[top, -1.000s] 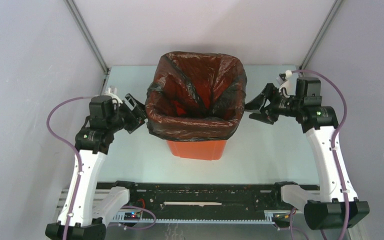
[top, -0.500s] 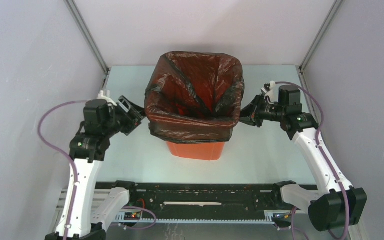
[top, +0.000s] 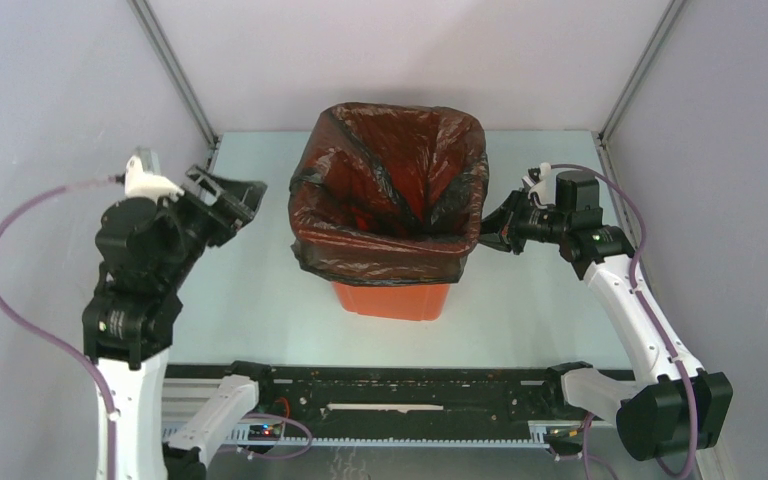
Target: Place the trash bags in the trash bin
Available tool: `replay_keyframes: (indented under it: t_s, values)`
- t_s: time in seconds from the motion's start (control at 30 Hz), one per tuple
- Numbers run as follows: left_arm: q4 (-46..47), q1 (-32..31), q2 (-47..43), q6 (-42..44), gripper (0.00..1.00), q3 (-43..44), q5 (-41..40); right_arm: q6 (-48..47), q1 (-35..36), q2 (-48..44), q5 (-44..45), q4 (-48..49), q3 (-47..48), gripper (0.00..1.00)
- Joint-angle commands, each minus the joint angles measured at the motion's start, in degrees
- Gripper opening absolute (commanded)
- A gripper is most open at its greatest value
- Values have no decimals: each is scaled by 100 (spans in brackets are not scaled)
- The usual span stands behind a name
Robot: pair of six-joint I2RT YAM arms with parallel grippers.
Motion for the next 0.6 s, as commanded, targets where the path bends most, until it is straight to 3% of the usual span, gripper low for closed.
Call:
replay_keyframes:
  t_s: [0.0,0.2,0.43,0.5,0.57]
  values:
    - [455,-1520,950,1014,75,1233,-896,-78,26,-74,-54,195,27,18]
    - [118,-2645,2496,1382,58,2513,-1085,22,22,-116,-58,343,29,18]
    - [-2381,-3289,5095,2036,52,5184,-2269,66,18,-159,-46,376,25,18]
    - [-2569,-3312,5327,2099,50,5249,-2404,47,17,-184,-34,335,28,19]
    - [-2270,-3312,5250,2098,50,4734,-2375,42,17,-194,-37,304,29,18]
